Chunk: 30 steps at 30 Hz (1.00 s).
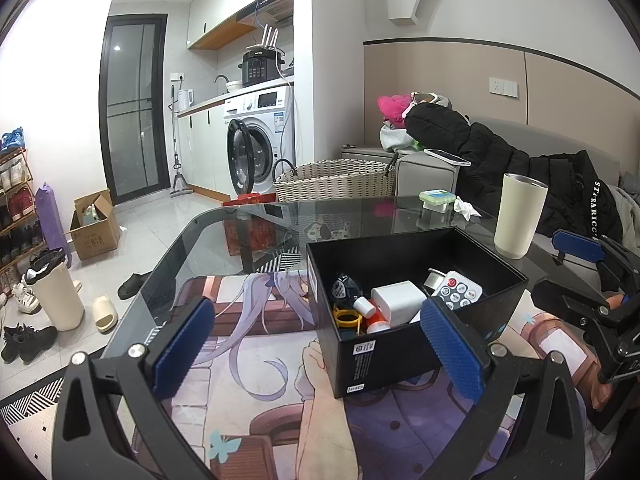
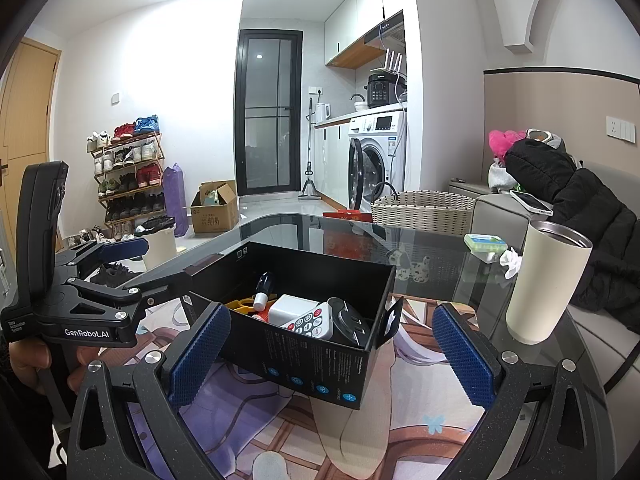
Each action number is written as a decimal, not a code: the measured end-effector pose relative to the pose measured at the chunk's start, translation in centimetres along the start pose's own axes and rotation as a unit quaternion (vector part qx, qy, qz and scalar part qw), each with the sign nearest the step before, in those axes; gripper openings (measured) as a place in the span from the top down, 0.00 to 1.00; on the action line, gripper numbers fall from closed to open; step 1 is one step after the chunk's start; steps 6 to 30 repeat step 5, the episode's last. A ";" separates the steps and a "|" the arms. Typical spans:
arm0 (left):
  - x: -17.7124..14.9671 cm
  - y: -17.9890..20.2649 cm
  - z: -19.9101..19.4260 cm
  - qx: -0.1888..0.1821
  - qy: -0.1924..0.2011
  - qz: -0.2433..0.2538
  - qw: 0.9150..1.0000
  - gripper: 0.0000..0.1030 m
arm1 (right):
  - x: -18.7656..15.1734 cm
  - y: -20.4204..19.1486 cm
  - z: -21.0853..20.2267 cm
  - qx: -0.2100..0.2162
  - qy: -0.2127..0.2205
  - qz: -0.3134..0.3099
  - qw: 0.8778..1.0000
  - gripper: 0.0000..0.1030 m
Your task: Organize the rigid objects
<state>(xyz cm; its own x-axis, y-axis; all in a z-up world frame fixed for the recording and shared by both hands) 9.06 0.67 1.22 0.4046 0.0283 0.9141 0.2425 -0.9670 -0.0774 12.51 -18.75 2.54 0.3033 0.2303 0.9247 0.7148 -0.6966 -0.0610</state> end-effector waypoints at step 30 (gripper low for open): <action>0.0 0.1 0.0 0.000 0.003 -0.001 1.000 0.00 | 0.0 0.0 0.0 0.000 0.001 0.000 1.000 0.01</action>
Point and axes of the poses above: each gripper's, at about its wrist camera, not at the fingertips, and z roughly the way its jaws point, y to its right, x to its top, the point moved 3 cm from there along z, roughly the way its jaws point, and after that the axes turned 11 degrees about x, right-handed, at the moved point
